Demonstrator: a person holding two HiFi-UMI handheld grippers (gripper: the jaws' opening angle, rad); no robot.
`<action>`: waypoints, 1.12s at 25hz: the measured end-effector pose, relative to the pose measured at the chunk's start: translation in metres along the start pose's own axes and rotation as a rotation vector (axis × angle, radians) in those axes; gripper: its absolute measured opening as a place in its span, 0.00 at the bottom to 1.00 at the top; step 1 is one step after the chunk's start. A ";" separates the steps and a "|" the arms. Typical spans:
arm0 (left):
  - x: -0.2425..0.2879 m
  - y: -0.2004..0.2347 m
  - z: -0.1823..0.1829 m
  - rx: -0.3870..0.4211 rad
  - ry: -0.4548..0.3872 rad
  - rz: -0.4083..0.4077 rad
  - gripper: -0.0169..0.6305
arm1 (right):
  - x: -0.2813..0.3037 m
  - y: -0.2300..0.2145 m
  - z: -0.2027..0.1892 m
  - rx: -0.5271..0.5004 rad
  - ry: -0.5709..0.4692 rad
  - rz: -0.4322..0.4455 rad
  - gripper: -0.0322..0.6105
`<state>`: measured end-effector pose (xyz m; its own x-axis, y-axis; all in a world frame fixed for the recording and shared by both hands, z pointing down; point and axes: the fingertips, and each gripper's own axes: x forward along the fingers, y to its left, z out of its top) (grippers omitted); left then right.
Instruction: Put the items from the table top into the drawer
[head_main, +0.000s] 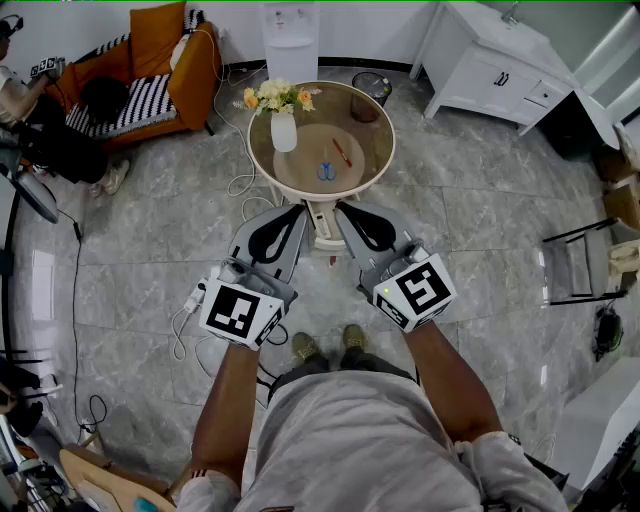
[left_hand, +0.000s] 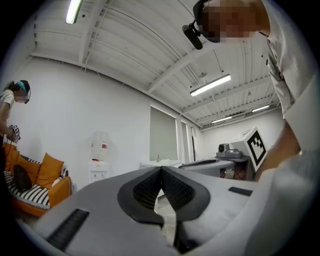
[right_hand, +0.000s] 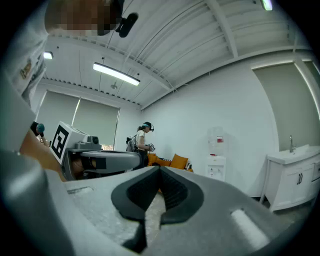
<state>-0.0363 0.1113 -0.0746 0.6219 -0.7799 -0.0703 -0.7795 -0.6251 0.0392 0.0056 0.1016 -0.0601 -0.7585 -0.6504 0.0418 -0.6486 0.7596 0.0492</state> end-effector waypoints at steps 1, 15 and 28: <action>0.001 0.002 0.000 0.000 -0.001 -0.001 0.03 | 0.002 -0.001 -0.001 0.002 0.001 0.000 0.05; -0.012 0.026 -0.009 0.003 0.000 -0.006 0.03 | 0.019 0.009 -0.004 -0.001 -0.004 -0.025 0.05; -0.022 0.073 -0.037 0.065 0.013 -0.017 0.03 | 0.065 0.003 -0.064 0.000 0.169 -0.144 0.05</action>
<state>-0.1039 0.0814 -0.0337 0.6356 -0.7699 -0.0574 -0.7718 -0.6352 -0.0272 -0.0423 0.0609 0.0062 -0.6364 -0.7446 0.2014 -0.7495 0.6586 0.0667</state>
